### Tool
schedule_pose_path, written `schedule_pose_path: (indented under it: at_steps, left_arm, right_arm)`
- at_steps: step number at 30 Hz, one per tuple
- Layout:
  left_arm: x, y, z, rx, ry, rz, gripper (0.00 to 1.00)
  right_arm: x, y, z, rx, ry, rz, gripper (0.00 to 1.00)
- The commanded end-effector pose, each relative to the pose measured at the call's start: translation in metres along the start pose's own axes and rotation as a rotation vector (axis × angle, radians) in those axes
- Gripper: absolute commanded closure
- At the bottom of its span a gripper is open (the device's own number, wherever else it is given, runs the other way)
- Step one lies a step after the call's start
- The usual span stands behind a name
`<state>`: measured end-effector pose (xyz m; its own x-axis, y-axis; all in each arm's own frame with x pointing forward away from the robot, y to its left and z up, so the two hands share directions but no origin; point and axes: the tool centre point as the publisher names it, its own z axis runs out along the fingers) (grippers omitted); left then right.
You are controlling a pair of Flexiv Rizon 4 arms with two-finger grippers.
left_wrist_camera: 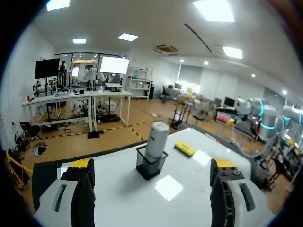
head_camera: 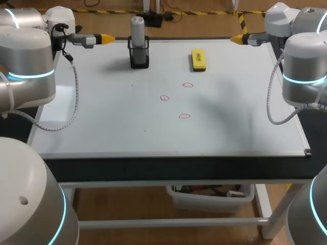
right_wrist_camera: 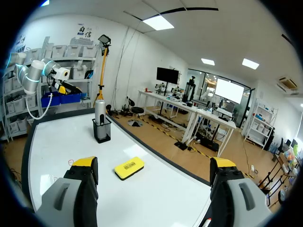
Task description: Pick up the inspection probe, press it on each red-marked spot on the whiteboard one by one, put down the probe, pick up the eraser, and wipe off all the red marks.
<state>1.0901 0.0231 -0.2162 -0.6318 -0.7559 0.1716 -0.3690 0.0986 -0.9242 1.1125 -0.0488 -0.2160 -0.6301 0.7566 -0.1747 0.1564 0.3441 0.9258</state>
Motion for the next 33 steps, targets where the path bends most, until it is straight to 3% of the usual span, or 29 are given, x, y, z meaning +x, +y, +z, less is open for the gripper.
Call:
schedule_pose_path:
  at_steps: [1, 3, 9, 19, 27, 29, 33]
  left_arm:
    - [0.0, 0.0, 0.0, 0.001, 0.001, -0.001, 0.0]
    - [0.0, 0.0, 0.0, 0.001, 0.001, -0.001, 0.0]
    - [-0.009, 0.008, 0.02, 0.06, 0.159, -0.015, 0.0]
    - [-0.014, 0.007, 0.049, 0.106, 0.392, 0.049, 0.0]
    - [-0.01, 0.008, 0.079, 0.125, 0.573, 0.063, 0.0]
    - [-0.009, 0.007, 0.088, 0.144, 0.651, 0.049, 0.0]
    - [0.003, 0.002, 0.101, 0.143, 0.731, 0.084, 0.0]
  right_arm:
    - [-0.001, 0.0, 0.0, 0.001, 0.001, 0.0, 0.0]
    - [-0.001, 0.0, 0.0, 0.001, 0.001, 0.0, 0.0]
    - [-0.001, 0.0, 0.0, 0.001, 0.001, 0.0, 0.0]
    - [-0.001, 0.0, 0.0, 0.001, 0.001, 0.0, 0.0]
    - [-0.001, 0.0, 0.0, 0.001, 0.001, 0.0, 0.0]
    - [-0.001, 0.0, 0.0, 0.001, 0.001, 0.0, 0.0]
    - [-0.001, 0.0, 0.0, 0.001, 0.001, 0.0, 0.0]
